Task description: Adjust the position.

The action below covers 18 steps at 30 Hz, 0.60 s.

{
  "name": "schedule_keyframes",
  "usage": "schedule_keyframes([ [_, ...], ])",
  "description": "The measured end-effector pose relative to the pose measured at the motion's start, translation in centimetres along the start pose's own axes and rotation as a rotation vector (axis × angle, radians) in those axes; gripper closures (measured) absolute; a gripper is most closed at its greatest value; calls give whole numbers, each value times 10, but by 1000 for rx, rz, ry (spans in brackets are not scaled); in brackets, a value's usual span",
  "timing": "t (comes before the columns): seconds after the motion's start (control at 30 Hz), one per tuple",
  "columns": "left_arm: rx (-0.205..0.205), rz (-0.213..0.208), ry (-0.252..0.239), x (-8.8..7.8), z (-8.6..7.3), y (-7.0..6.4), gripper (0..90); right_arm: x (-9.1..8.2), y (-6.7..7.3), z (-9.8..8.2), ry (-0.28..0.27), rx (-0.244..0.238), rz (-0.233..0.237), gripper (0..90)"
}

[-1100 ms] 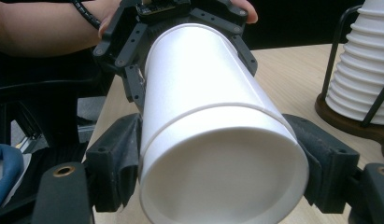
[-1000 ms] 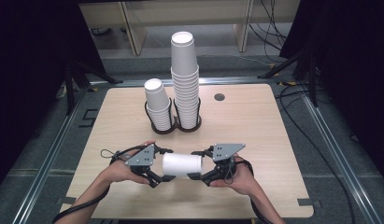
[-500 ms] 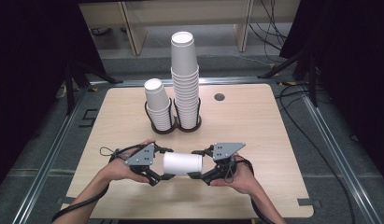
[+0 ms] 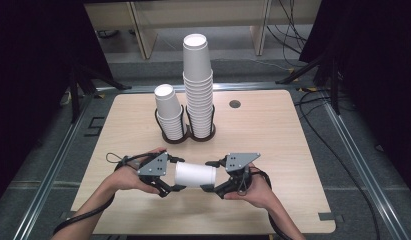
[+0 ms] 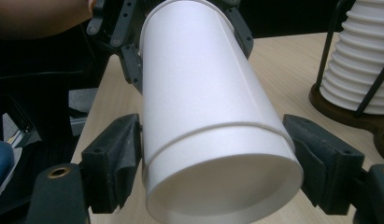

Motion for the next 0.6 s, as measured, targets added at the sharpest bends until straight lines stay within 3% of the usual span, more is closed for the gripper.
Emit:
schedule_keyframes([
  [0.17, 11, 3, 54, -3, -1, 2, 200, 0, -2, -2, 21, -9, -17, 172],
  [0.3, 19, -2, 70, -3, -1, 4, 200, -1, -4, -3, 32, -17, -35, 156],
  [0.33, 23, -3, 74, -3, 0, 4, 202, -2, -3, -3, 39, 1, -37, 154],
  [0.43, 30, -12, 98, -5, 1, 5, 202, -4, -7, -2, 34, -23, -48, 153],
  [0.47, 32, -14, 97, -5, 2, 6, 203, -5, -5, -3, 43, -3, -48, 153],
  [0.6, 41, -18, 129, -6, 2, 9, 205, -9, -9, -2, 48, -27, -58, 152],
])
Point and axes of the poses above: each handheld gripper's, and its own axes: x roughly forward along the jaws, z roughly out of its top, y roughly to its left, the point moved 10 cm from there along x, roughly forward along the jaws, and after that the axes turned 13 degrees about -y, right-handed, at the moved point
